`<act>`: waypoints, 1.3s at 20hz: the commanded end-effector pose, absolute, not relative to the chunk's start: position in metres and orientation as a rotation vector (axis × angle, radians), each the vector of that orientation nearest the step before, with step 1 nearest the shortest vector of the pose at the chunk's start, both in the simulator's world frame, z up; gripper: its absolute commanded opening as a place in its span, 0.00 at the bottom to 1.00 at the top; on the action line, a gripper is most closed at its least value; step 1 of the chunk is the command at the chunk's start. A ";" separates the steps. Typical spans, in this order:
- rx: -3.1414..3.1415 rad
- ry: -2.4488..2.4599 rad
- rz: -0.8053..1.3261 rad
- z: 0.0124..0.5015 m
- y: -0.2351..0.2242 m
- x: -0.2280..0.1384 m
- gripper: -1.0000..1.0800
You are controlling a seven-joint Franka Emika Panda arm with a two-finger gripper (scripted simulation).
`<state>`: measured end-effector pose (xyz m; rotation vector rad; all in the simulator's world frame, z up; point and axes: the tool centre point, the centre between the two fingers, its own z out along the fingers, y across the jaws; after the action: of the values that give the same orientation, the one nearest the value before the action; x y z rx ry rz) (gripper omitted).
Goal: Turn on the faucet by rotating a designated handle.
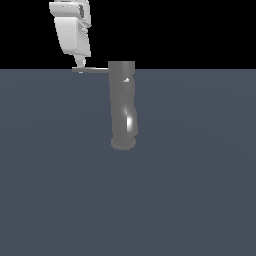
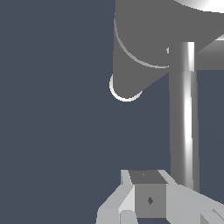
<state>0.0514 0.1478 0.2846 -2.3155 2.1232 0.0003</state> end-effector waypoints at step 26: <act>-2.315 2.124 0.000 0.285 0.135 -0.031 0.00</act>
<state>-0.0237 0.1347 0.2847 -2.3104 2.1236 -0.0028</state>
